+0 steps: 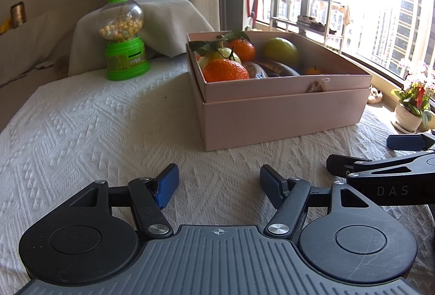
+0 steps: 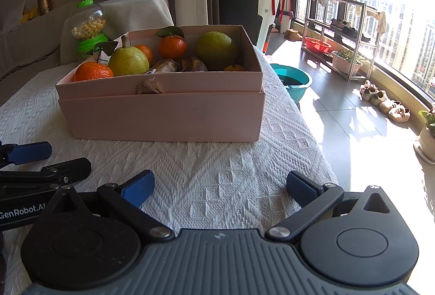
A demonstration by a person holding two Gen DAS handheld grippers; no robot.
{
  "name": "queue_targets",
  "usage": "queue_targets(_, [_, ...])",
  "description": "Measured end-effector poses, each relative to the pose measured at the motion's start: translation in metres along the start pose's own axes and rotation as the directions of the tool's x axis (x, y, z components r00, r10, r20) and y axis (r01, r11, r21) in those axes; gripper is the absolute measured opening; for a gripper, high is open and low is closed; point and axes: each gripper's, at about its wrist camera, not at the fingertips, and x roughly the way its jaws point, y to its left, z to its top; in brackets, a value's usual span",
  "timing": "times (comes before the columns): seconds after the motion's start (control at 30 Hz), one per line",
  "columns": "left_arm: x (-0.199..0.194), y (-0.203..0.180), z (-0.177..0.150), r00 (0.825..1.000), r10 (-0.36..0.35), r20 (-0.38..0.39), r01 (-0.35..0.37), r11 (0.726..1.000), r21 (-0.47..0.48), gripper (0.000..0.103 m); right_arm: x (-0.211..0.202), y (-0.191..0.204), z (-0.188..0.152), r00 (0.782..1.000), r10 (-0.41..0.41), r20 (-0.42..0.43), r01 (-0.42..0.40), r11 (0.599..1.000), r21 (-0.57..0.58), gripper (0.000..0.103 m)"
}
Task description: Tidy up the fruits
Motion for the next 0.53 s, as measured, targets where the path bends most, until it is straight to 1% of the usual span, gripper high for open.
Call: queue_targets(0.53, [0.0,-0.0004,0.0002,1.0,0.001,0.0,-0.001,1.0,0.001,0.072,0.0,0.0,0.0001,1.0,0.0,0.0,0.0,1.0,0.0,0.103])
